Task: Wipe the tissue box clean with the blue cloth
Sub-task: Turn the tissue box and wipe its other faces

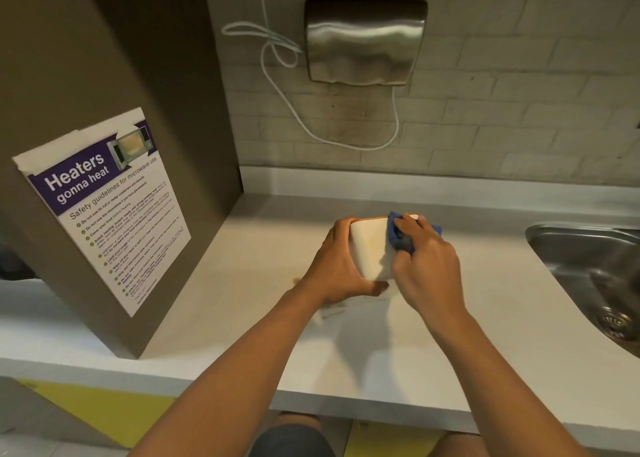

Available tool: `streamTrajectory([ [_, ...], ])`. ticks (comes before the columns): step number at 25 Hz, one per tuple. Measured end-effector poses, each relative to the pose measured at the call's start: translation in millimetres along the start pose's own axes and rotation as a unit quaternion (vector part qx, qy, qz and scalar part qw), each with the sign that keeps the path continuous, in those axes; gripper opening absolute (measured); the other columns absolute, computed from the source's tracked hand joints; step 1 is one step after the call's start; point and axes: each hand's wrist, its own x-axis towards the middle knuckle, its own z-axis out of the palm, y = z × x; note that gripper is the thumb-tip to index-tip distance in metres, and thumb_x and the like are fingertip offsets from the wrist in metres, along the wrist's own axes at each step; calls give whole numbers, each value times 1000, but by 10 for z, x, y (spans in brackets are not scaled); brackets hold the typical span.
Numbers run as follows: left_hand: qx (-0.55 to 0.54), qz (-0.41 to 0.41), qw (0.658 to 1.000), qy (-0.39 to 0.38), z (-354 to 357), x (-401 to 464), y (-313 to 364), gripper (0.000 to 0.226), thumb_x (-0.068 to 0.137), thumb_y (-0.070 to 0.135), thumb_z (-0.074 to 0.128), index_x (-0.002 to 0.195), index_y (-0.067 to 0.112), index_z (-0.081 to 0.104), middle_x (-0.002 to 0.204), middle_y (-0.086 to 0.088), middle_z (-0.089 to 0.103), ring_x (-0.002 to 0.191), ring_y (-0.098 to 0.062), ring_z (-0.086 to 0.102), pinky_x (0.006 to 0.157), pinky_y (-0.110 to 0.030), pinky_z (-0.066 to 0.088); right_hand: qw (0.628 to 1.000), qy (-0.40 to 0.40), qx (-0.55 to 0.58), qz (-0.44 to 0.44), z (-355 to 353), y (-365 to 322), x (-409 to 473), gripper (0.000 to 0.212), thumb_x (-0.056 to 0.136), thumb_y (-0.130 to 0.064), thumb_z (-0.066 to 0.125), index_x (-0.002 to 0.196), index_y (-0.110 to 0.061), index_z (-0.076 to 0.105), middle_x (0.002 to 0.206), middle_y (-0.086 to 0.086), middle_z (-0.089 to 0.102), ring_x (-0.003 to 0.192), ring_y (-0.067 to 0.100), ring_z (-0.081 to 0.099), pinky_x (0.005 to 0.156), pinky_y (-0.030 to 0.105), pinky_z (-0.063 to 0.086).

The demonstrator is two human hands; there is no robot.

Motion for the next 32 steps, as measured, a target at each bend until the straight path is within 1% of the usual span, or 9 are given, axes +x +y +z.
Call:
streamTrajectory([
  [3,-17,3,1000,-12,-45,33,0,97,59,39,93,137,27,36,134,5,49,115,-14,55,97,-34,52,998,-27,7,-59,145,-207,-167,52,68,-13,41,115,-15,63,116,4,61,105,30,55,86,34,46],
  [7,0,-6,999,-38,-86,85,-17,100,65,28,96,141,25,33,132,9,47,116,-10,52,101,-31,50,994,-54,26,-94,96,-67,-495,62,70,-8,42,127,-18,61,136,-2,56,133,17,43,113,30,27],
  [9,9,-8,1000,-13,-65,70,1,105,55,37,97,137,33,33,132,13,46,115,-8,52,95,-30,53,998,-28,36,-52,15,101,-376,57,71,-8,45,124,-19,64,133,-2,59,131,18,46,106,33,38],
  [11,5,-16,1000,0,-23,55,18,106,52,41,97,135,34,33,133,12,45,114,-9,52,93,-29,53,1000,-3,23,-11,25,100,-181,45,76,-5,51,115,-19,67,119,1,66,114,26,57,84,33,49],
  [13,-10,-23,1000,-5,-28,62,19,104,56,42,97,137,29,33,135,7,47,116,-12,53,95,-29,51,1000,10,13,-11,96,-104,-109,38,76,-4,52,108,-17,65,106,4,66,96,28,58,70,32,48],
  [19,2,-17,999,-28,-60,95,-18,98,66,37,94,140,22,33,138,1,47,119,-16,53,99,-31,50,993,-24,22,-114,129,-48,-567,57,71,-6,45,123,-16,65,133,-1,59,131,17,46,112,36,33],
  [25,-1,-35,999,15,1,51,49,104,52,40,96,135,32,34,133,11,45,114,-9,51,89,-24,49,999,29,28,27,-34,151,-163,53,70,-12,42,117,-15,68,127,6,63,121,27,54,89,35,45],
  [27,-8,-36,999,20,-18,82,50,103,52,42,96,134,33,34,132,11,46,113,-7,52,86,-20,47,999,43,19,4,48,-38,-176,49,67,-9,46,111,-10,68,118,10,65,112,31,55,85,33,44],
  [32,-1,-49,999,-7,-29,129,7,104,57,39,97,136,33,31,134,8,48,115,-13,54,92,-29,52,996,10,52,-78,179,8,-529,56,70,-4,45,121,-12,66,131,3,60,130,19,46,112,34,30],
])
